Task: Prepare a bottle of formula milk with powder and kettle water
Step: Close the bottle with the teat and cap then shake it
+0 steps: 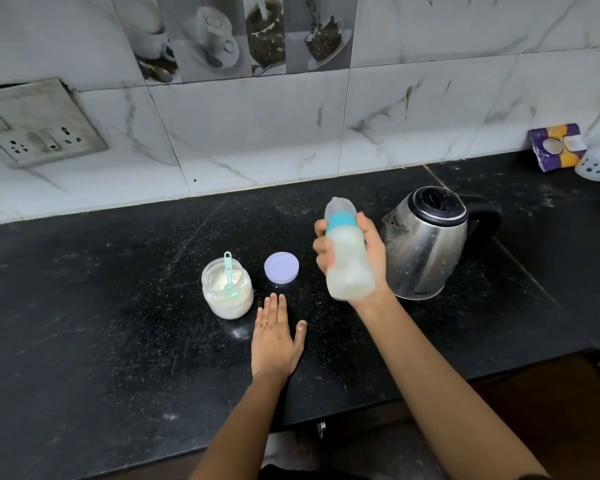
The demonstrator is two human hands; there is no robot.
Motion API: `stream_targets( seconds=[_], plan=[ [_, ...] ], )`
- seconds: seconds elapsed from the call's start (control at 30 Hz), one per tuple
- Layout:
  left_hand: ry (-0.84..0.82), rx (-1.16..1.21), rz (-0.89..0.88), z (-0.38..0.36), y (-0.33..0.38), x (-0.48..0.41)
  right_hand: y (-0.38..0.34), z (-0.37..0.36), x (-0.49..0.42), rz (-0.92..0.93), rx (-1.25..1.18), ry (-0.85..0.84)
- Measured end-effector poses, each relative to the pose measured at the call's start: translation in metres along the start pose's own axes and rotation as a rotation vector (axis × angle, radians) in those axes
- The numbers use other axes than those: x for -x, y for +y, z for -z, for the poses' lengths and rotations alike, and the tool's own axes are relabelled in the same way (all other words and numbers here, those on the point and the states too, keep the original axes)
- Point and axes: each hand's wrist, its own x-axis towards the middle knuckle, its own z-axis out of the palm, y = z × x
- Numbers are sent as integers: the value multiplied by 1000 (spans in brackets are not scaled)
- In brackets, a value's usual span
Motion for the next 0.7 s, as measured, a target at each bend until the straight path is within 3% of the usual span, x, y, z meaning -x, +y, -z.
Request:
stream_targets(
  seconds=[0.1, 0.23, 0.37, 0.53, 0.7],
  plan=[
    [7, -4, -2, -1, 0, -1, 1, -4, 3, 7, 127, -111],
    [8, -2, -2, -1, 0, 0, 0, -3, -2, 46, 71, 37],
    [5, -3, 5, 1, 1, 0, 8, 2, 7, -49, 236, -112],
    [-5, -18, -4, 1, 1, -1, 9, 4, -4, -11, 85, 101],
    [-1, -23, -9, 0, 0, 0, 12, 4, -1, -73, 229, -56]
  ],
)
